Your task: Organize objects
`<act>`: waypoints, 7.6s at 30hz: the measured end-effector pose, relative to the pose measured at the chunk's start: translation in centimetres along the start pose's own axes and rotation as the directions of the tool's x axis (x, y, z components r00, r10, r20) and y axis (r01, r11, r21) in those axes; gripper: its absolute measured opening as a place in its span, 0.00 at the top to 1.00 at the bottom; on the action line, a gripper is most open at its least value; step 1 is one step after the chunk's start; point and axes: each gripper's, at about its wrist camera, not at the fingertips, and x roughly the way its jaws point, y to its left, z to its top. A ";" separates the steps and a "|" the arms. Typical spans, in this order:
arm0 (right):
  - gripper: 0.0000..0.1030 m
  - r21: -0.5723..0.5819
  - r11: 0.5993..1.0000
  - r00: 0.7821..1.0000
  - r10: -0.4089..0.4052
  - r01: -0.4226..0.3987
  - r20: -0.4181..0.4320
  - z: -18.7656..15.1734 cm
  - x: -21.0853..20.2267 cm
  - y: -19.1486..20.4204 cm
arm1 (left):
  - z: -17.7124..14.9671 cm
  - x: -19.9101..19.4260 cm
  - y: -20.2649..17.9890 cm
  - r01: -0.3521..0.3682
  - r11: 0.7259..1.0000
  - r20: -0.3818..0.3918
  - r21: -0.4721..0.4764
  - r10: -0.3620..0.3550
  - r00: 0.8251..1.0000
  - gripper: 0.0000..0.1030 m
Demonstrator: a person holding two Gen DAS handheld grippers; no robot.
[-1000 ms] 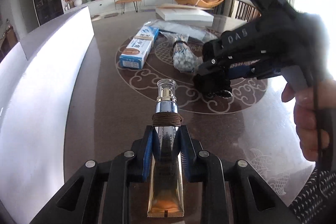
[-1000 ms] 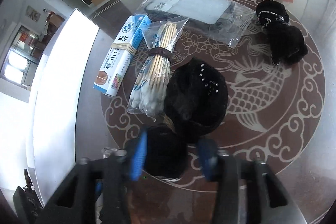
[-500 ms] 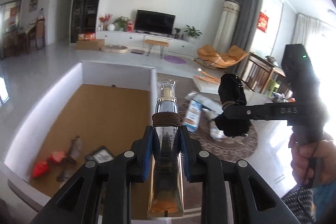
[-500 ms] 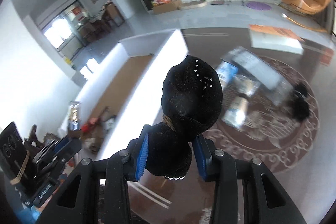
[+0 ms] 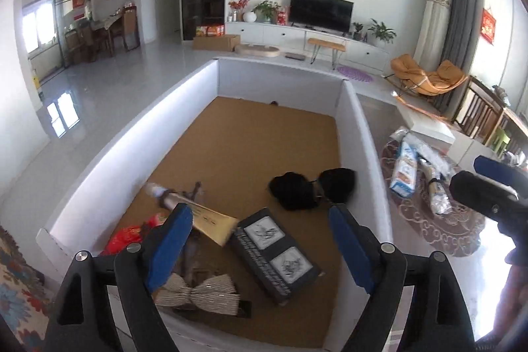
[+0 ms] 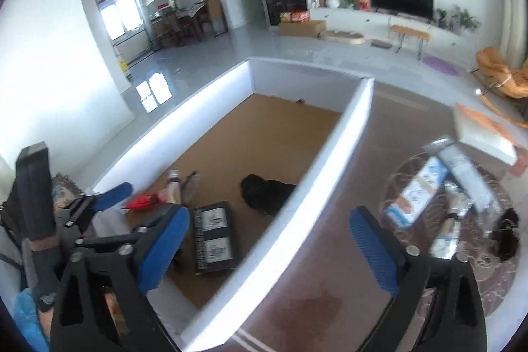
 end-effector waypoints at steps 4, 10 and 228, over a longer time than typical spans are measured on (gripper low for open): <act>0.00 0.080 0.973 0.976 -0.218 0.215 0.026 -6.1 -2.8 -8.9 | -1.0 -3.4 -6.8 0.185 0.978 0.040 0.100 -0.190 0.981 0.16; 0.00 0.231 0.823 0.855 -0.498 0.519 -0.144 -16.4 -3.9 -21.9 | -5.2 -3.5 -18.2 0.414 0.870 -0.101 0.267 -0.403 0.910 0.00; 0.71 0.312 0.885 0.867 -0.173 0.345 -0.468 -11.4 4.2 -25.7 | -6.5 14.1 -27.3 0.298 0.879 -0.332 0.372 -0.174 0.927 0.37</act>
